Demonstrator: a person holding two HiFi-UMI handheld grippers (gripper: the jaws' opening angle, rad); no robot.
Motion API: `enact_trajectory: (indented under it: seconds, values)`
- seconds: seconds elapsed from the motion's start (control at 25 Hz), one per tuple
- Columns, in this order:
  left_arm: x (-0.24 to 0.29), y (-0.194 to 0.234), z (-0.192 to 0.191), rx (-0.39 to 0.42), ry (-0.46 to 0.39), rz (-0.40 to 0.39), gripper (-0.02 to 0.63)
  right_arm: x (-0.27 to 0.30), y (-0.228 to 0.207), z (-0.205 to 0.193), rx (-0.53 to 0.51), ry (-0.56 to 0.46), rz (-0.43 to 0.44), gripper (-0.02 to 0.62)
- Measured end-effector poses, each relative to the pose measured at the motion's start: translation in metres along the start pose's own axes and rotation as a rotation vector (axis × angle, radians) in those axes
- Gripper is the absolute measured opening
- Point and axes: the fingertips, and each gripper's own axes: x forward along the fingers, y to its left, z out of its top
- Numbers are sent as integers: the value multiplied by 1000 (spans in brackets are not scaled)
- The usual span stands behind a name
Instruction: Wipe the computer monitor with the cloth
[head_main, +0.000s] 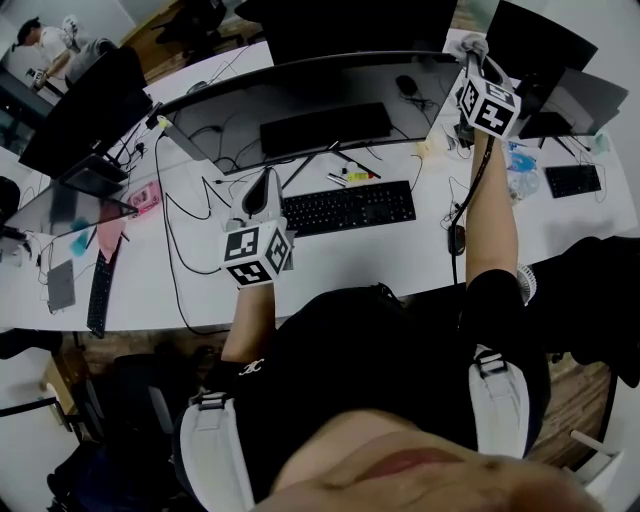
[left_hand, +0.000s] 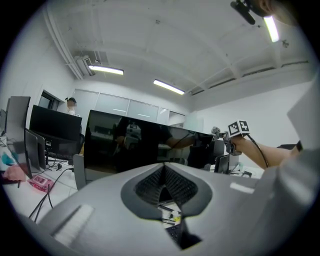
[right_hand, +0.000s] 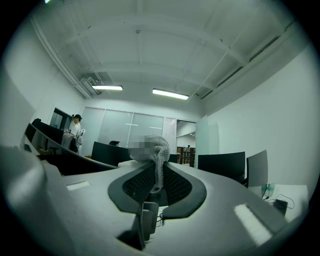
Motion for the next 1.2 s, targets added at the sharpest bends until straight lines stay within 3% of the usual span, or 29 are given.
enact_trajectory:
  seconds: [0.44, 0.68, 0.96, 1.2]
  values:
    - [6, -19, -9, 31, 36, -17, 54, -1, 2, -40, 43, -6, 123, 43]
    - [8, -28, -20, 41, 65, -27, 54, 0, 7, -70, 79, 50, 164, 43]
    - [4, -25, -25, 42, 80, -6, 54, 1, 14, -124, 36, 164, 180, 41]
    - [-4, -18, -31, 47, 99, 16, 54, -1, 23, -171, -98, 265, 161, 41]
